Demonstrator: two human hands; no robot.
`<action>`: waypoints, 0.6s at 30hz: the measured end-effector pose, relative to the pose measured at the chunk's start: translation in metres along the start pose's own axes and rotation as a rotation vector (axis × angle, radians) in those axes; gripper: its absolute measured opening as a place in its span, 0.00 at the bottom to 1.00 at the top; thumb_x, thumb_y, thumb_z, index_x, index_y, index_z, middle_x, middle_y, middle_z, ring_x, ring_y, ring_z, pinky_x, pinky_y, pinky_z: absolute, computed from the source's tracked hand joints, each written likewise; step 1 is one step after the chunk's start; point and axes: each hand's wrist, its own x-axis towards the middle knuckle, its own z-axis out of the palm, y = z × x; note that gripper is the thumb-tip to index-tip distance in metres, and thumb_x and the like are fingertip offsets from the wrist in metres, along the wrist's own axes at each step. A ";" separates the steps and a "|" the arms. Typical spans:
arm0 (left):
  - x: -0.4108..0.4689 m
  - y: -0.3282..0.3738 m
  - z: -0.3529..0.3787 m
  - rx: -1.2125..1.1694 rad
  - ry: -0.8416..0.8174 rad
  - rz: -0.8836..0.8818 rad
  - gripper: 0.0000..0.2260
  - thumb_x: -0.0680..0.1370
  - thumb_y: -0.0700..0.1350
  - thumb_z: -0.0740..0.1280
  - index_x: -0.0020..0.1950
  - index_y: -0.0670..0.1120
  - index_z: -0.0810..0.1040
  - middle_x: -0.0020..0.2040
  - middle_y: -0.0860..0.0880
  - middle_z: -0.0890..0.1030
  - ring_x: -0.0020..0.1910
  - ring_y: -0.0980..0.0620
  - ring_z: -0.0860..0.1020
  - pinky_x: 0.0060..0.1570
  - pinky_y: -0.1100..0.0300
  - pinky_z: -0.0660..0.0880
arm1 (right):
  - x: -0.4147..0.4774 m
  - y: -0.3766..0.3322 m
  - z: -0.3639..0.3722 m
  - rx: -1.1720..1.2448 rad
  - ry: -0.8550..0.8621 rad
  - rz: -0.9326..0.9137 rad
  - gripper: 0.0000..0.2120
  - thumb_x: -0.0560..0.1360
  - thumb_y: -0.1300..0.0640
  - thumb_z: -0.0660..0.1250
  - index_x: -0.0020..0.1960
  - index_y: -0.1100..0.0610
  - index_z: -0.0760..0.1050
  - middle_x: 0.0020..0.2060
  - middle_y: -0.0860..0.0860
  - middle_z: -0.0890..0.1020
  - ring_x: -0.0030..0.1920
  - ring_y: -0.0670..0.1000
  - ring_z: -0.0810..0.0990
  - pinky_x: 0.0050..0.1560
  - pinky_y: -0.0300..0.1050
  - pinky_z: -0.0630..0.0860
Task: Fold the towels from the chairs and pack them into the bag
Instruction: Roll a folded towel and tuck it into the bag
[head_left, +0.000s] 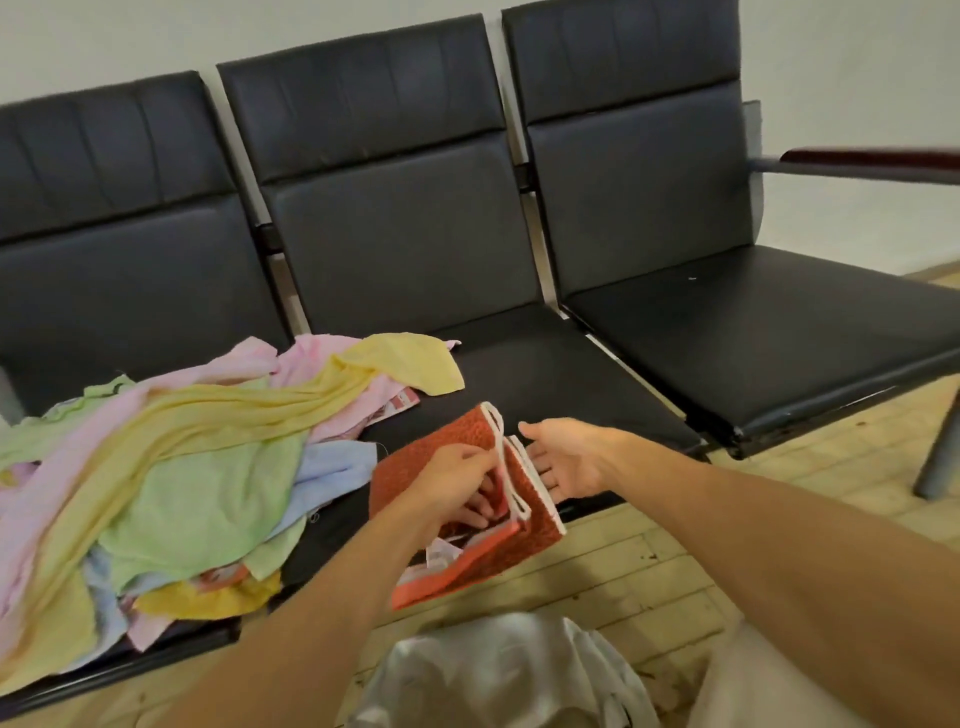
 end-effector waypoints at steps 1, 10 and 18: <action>-0.002 -0.006 0.001 -0.038 -0.063 -0.010 0.10 0.83 0.44 0.58 0.62 0.44 0.73 0.40 0.43 0.78 0.31 0.50 0.77 0.30 0.60 0.75 | 0.000 0.000 0.000 -0.032 -0.013 -0.006 0.26 0.83 0.43 0.52 0.61 0.65 0.71 0.55 0.60 0.79 0.58 0.58 0.78 0.58 0.55 0.74; -0.041 -0.044 -0.060 -0.116 0.009 0.103 0.12 0.80 0.34 0.60 0.60 0.42 0.77 0.45 0.45 0.84 0.41 0.50 0.82 0.42 0.60 0.79 | 0.002 0.007 0.035 -0.538 0.107 -0.291 0.11 0.75 0.53 0.72 0.54 0.57 0.80 0.45 0.52 0.86 0.45 0.49 0.85 0.46 0.44 0.81; -0.067 -0.035 -0.109 0.108 0.212 0.387 0.29 0.74 0.40 0.72 0.72 0.51 0.66 0.61 0.54 0.71 0.58 0.57 0.72 0.48 0.69 0.70 | -0.037 -0.018 0.068 -0.999 0.082 -0.715 0.08 0.79 0.56 0.66 0.56 0.56 0.72 0.51 0.51 0.81 0.51 0.48 0.81 0.54 0.47 0.77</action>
